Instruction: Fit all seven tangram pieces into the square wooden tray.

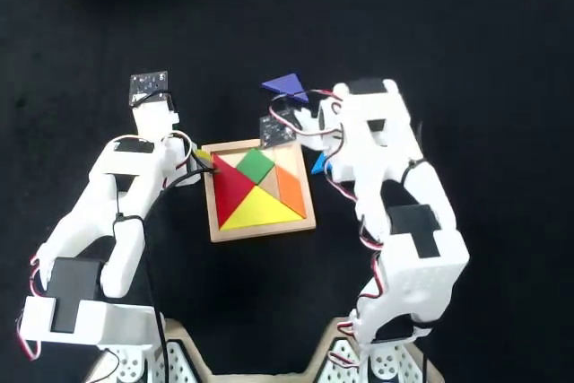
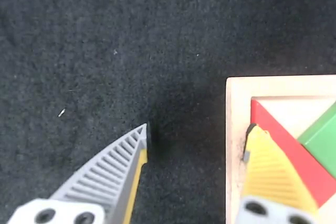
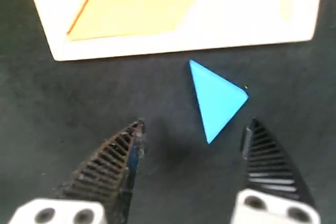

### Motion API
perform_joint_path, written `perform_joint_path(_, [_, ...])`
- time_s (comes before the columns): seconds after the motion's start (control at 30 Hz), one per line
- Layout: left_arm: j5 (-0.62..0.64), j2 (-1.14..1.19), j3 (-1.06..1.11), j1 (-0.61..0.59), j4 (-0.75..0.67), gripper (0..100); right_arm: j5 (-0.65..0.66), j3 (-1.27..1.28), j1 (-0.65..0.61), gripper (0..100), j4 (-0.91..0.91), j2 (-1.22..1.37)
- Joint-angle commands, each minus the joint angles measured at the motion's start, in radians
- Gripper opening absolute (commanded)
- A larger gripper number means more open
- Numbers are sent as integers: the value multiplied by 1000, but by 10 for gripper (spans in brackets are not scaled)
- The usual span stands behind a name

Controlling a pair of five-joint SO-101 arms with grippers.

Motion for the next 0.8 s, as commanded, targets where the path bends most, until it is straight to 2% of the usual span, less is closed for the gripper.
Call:
perform_joint_path(0.0, [9,-3,-64,-5,5,293,28,7,-48,286,-25,-58])
perform_joint_path(0.47, [9,-3,-64,-5,5,293,34,-35,-61,285,-23,73])
perform_joint_path(0.63, [9,-3,-64,-5,5,293,34,-79,-55,227,-23,130])
perform_joint_path(0.77, [9,-3,-64,-5,5,293,34,-119,-55,223,-21,174])
